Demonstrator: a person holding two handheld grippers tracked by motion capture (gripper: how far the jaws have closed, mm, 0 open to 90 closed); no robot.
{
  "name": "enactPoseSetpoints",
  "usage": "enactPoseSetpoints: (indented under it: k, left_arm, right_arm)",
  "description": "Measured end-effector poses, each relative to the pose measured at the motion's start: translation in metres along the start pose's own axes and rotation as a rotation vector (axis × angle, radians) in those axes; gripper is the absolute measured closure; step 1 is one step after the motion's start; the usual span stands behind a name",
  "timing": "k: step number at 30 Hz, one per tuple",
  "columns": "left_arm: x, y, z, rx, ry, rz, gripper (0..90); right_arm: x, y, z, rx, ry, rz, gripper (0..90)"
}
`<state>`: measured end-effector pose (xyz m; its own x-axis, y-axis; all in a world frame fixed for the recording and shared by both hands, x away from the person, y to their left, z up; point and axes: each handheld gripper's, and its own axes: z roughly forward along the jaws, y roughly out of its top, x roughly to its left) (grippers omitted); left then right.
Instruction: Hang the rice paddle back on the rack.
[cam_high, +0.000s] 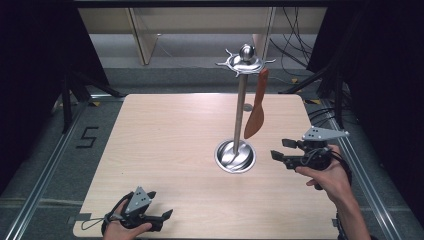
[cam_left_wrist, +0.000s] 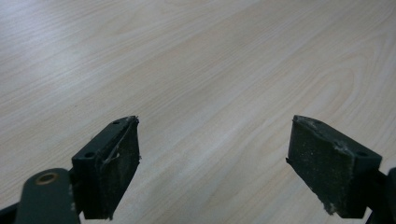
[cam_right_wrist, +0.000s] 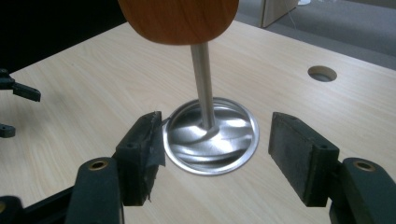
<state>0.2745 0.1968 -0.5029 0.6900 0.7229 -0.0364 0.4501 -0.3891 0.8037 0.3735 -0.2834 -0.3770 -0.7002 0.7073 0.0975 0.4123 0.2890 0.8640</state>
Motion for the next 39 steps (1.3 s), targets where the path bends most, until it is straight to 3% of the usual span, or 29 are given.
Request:
enactPoseSetpoints:
  k: [1,2,3,4,5,6,10,12,13,14,16,17,19,21,22,23,24,27,28,29,30,31,32,34,35,36,37,38,39]
  left_arm:
    - [-0.002,0.0,0.001,-0.014,-0.001,-0.022,16.0]
    - [0.0,0.0,-0.002,0.009,0.01,0.003,16.0]
    - [0.0,0.0,-0.002,0.005,0.004,0.002,16.0]
    - [0.003,0.001,-0.002,0.014,0.003,0.04,16.0]
    - [0.0,0.0,-0.001,0.003,0.001,-0.011,16.0]
    - [0.001,0.0,-0.002,0.014,0.005,-0.001,16.0]
    - [-0.001,0.0,-0.001,-0.003,0.001,-0.005,16.0]
    - [0.002,0.001,-0.002,0.001,0.008,0.038,16.0]
    - [0.0,0.0,0.0,-0.015,0.0,0.008,16.0]
    - [0.001,0.0,-0.001,-0.009,0.002,0.015,16.0]
    - [0.002,0.001,-0.002,0.004,0.007,0.034,16.0]
    - [0.001,0.001,-0.002,-0.004,0.004,0.026,16.0]
    - [0.003,0.001,-0.002,0.003,0.009,0.042,16.0]
    - [0.002,0.001,-0.001,0.002,0.008,0.039,16.0]
    - [0.002,0.001,-0.001,0.002,0.008,0.039,16.0]
    - [-0.001,0.0,0.0,-0.013,-0.001,0.004,16.0]
    - [-0.001,0.0,-0.001,-0.013,-0.001,0.003,16.0]
    - [0.002,0.001,-0.002,0.002,0.008,0.039,16.0]
    - [0.003,0.001,-0.002,0.005,0.006,0.056,16.0]
    - [0.0,0.0,-0.001,-0.013,-0.003,0.004,16.0]
    - [0.0,0.0,-0.001,-0.013,-0.003,0.004,16.0]
    - [0.003,0.001,-0.002,0.007,0.007,0.048,16.0]
    - [0.004,0.001,-0.002,0.004,0.008,0.06,16.0]
    - [0.003,0.001,-0.002,0.006,0.007,0.055,16.0]
    - [0.001,0.0,-0.001,-0.006,0.0,0.017,16.0]
    - [0.0,0.0,0.0,-0.013,-0.002,0.005,16.0]
    - [0.0,0.0,-0.001,-0.012,-0.002,0.005,16.0]
    - [0.003,0.0,-0.002,0.005,0.006,0.044,16.0]
    - [0.003,0.001,-0.002,0.005,0.008,0.056,16.0]
  right_arm:
    - [0.0,-0.001,-0.001,0.03,0.01,0.002,36.4]
    - [0.0,-0.002,-0.001,0.027,0.006,0.01,36.4]
    - [-0.002,-0.003,-0.001,0.018,-0.004,-0.024,36.3]
    - [0.0,-0.004,-0.001,0.036,0.002,0.001,36.3]
    - [-0.001,-0.004,-0.001,0.035,0.01,-0.004,36.3]
    - [-0.003,-0.004,-0.001,0.029,0.003,-0.023,36.3]
    - [-0.003,-0.009,0.001,0.029,0.006,0.002,36.2]
    - [-0.004,-0.011,0.003,0.036,0.006,0.005,36.1]
    - [-0.005,-0.011,0.003,0.052,0.008,-0.001,36.1]
    - [-0.003,-0.013,0.005,0.058,0.008,0.023,36.1]
    - [-0.003,-0.013,0.004,0.072,0.016,0.024,36.0]
    - [-0.004,-0.015,0.006,0.058,0.002,-0.011,35.9]
    - [-0.004,-0.015,0.006,0.072,0.012,-0.006,35.7]
    - [-0.001,-0.017,0.007,0.078,0.027,0.031,35.4]
    - [-0.003,-0.017,0.008,0.079,0.01,-0.009,35.4]
    - [-0.002,-0.019,0.009,0.061,0.006,-0.002,35.3]
    - [-0.001,-0.019,0.009,0.088,0.015,0.013,35.2]
    - [0.0,-0.021,0.01,0.076,0.011,0.01,35.0]
    - [-0.001,-0.021,0.009,0.092,0.012,-0.012,34.7]
    - [0.002,-0.023,0.009,0.09,0.017,0.015,34.6]
    - [0.002,-0.023,0.009,0.09,0.017,0.015,34.6]
    - [0.0,-0.023,0.009,0.082,0.011,-0.014,34.6]
    - [0.002,-0.023,0.008,0.106,0.024,0.014,34.5]
    - [0.001,-0.025,0.009,0.091,0.013,-0.011,34.5]
    - [0.003,-0.026,0.008,0.101,0.022,0.017,34.5]
    - [0.001,-0.027,0.008,0.109,0.016,0.0,34.5]
    - [0.002,-0.029,0.009,0.104,0.031,0.018,34.5]
    - [0.003,-0.029,0.008,0.105,0.017,0.021,34.5]
    - [0.003,-0.03,0.007,0.125,0.021,0.016,34.5]
